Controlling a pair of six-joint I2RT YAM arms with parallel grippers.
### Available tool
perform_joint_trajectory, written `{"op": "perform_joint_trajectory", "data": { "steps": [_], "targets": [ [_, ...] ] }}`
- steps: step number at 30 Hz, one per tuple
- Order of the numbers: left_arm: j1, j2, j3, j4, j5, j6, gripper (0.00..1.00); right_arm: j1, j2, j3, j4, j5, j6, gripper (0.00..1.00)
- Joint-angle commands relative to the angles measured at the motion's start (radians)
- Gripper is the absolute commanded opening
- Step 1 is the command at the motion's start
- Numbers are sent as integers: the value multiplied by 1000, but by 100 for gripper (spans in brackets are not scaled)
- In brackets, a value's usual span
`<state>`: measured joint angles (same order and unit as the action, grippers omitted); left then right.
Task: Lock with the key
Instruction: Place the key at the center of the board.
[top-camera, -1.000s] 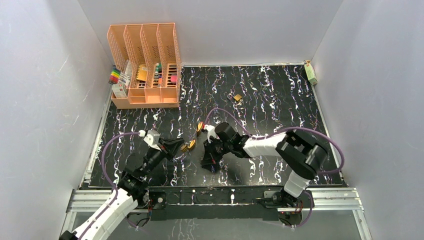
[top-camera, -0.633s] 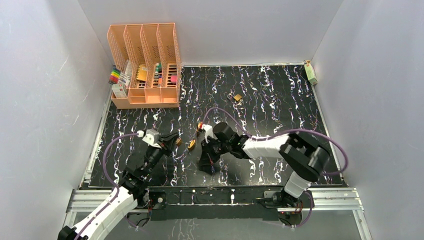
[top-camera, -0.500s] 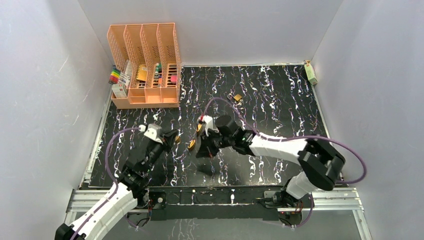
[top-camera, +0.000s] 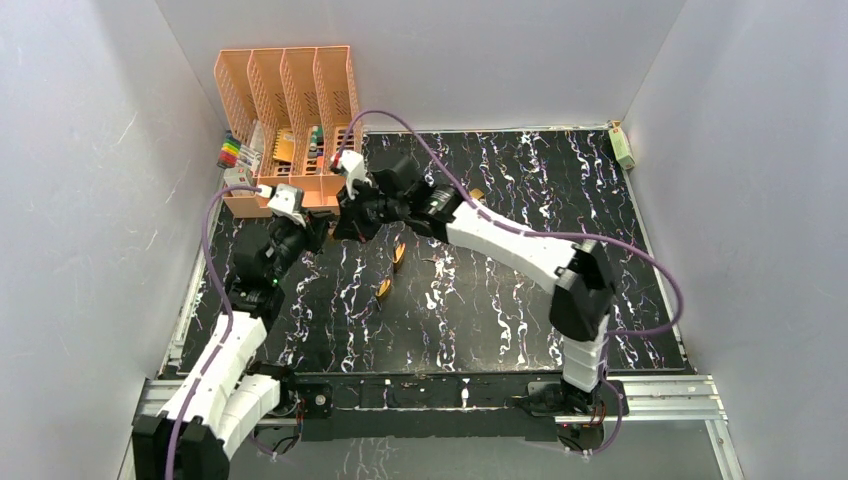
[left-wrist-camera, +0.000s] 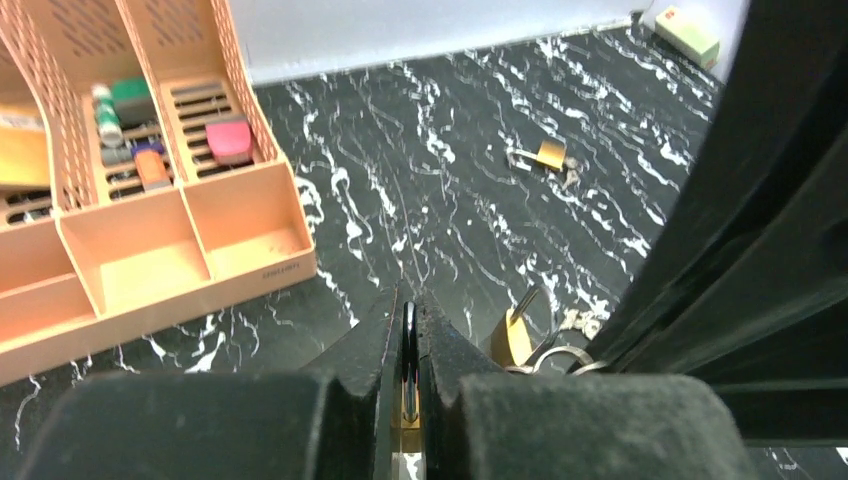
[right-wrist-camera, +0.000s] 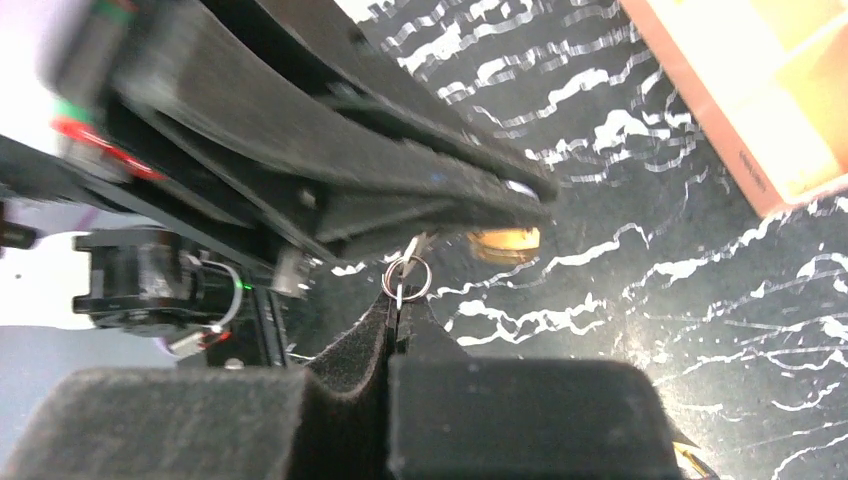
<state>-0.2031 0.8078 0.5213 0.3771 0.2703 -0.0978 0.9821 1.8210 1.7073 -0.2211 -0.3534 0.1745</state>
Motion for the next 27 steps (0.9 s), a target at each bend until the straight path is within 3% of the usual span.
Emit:
{"op": "perform_joint_trajectory", "data": {
  "steps": [1, 4, 8, 15, 21, 27],
  "targets": [
    [155, 78, 48, 56, 256, -36, 0, 2, 118, 129, -166, 28, -45, 0],
    [201, 129, 16, 144, 329, -18, 0, 0, 199, 197, -207, 38, -39, 0],
    [202, 161, -75, 276, 260, 30, 0, -14, 276, 243, -222, 34, -9, 0],
    [202, 282, -265, 647, 192, 24, 0, -60, 382, 271, -218, -18, 50, 0],
    [202, 457, -250, 802, 193, 60, 0, -94, 457, 287, -200, -49, 105, 0],
    [202, 605, -239, 903, 181, 86, 0, -100, 565, 412, -274, -64, 118, 0]
  ]
}}
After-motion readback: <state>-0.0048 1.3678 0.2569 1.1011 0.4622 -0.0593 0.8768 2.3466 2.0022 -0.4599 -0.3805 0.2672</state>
